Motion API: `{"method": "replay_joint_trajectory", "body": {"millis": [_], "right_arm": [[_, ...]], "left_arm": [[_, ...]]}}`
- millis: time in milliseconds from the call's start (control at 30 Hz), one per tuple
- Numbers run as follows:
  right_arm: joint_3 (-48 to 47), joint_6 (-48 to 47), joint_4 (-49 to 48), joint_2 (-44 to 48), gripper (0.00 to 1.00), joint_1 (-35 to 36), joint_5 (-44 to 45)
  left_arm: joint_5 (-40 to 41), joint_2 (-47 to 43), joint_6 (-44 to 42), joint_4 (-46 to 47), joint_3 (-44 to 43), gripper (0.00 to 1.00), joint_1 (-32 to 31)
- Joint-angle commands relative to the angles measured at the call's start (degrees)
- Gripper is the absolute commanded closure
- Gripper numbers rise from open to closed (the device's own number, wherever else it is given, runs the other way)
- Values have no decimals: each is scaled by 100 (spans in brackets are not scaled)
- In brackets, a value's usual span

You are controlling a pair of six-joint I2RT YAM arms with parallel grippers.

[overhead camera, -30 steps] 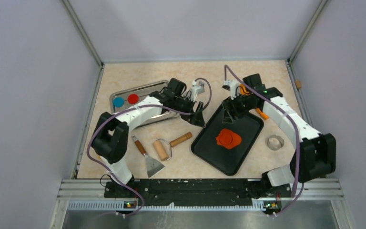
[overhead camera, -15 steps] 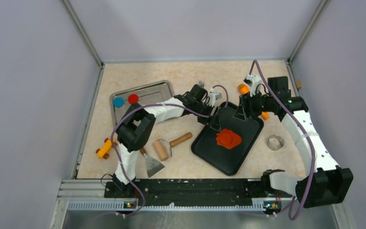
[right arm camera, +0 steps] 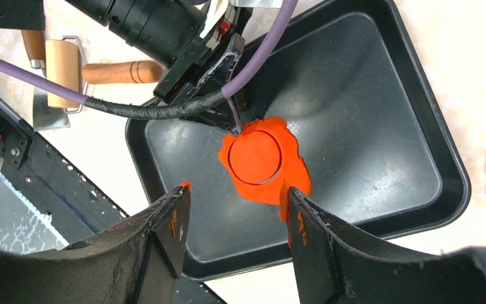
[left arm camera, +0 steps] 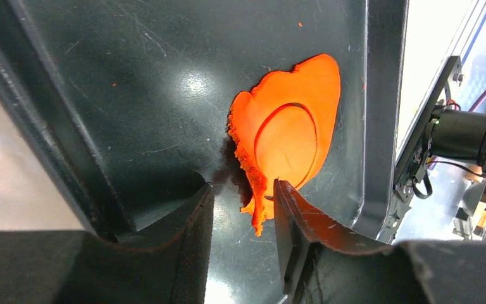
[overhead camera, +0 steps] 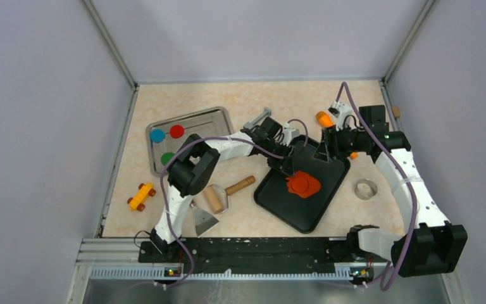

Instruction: Roll out the dumpling wrappers from the dough

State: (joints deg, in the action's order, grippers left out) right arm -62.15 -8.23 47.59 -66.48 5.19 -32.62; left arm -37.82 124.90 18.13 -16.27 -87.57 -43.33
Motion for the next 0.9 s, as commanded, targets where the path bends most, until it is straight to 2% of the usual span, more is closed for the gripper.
{"method": "replay_joint_trajectory", "body": {"millis": [0,100,433,600,867], "right_arm": [[60,118,-166,186,43,-82,-103],[86,119,-188,179,43,-113,-104],[83,129,-146,186,43,-201,-148],[68,120,-96,219,43,-237,-148],[108,167,-170,196,43,-255,-206]], "left_arm": [[-179,53,-16,102,-208,58,-103],[-280,87,-20,72,-196,59,-113],[-247,255,65,111,-241,70,-158],[-149,272,116,111,-257,80,-145],[-127,83,45,73,-221,83,-21]]}}
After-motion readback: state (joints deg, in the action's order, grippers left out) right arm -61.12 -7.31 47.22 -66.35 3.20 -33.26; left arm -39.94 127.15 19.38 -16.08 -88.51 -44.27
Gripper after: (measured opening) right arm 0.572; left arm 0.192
